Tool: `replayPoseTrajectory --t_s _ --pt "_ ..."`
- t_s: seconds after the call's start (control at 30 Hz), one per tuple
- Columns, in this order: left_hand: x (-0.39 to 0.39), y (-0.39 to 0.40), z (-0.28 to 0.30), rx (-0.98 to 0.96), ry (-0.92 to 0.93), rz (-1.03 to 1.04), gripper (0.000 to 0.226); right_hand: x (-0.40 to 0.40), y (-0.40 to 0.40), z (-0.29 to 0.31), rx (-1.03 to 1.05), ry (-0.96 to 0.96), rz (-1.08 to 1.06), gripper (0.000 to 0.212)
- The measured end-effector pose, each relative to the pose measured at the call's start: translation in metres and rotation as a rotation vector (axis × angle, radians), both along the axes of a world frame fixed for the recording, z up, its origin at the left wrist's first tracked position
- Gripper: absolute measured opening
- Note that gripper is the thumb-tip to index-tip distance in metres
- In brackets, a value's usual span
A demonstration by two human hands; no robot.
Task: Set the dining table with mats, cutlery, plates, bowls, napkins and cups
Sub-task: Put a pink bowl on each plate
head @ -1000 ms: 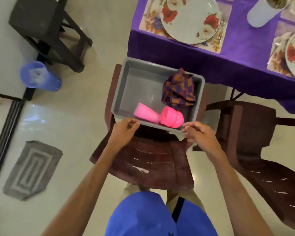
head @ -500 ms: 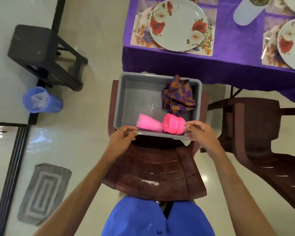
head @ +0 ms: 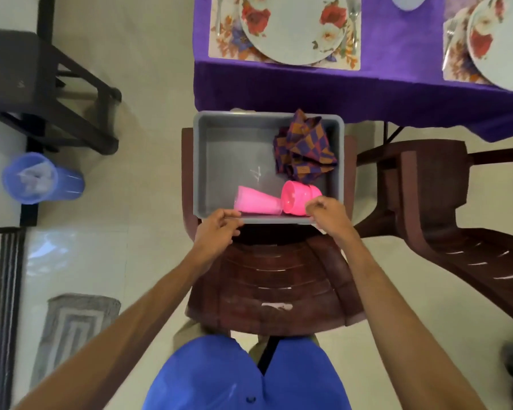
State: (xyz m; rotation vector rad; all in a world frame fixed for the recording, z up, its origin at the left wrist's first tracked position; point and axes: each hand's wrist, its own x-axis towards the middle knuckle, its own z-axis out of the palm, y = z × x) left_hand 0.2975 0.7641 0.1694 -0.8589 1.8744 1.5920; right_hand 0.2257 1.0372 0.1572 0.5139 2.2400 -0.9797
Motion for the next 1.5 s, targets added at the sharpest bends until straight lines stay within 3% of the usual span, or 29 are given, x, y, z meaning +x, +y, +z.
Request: replayPoseTrajectory --t_s 0.2,0.47,0.77,1.13,1.2,1.37,1.5 --pt "-0.003 -0.038 0.013 -0.062 -0.003 -0.119 0.011 0.02 -0.035 0.019 -0.096 -0.079 -0.055 0.016" --pt "-0.021 -0.049 -0.006 -0.078 0.02 -0.163 0.011 0.021 -0.025 -0.003 -0.076 -0.125 -0.044 0.014" --pt "-0.031 -0.031 -0.062 -0.058 -0.002 -0.183 0.011 -0.002 -0.011 -0.041 0.047 -0.043 0.131 0.013" --pt "-0.055 -0.026 -0.07 -0.104 0.032 -0.161 0.012 -0.049 0.006 -0.051 0.174 0.09 0.17 0.016" --pt "-0.06 -0.023 -0.074 -0.112 0.04 -0.175 0.012 -0.055 0.013 -0.058 0.237 0.053 0.201 0.031" --pt "-0.067 -0.009 -0.081 -0.074 0.056 -0.163 0.014 -0.054 0.012 -0.087 0.245 -0.149 0.168 0.092" --pt "-0.065 -0.003 -0.085 -0.05 0.046 -0.102 0.016 -0.06 -0.004 -0.115 0.178 -0.22 -0.003 0.115"
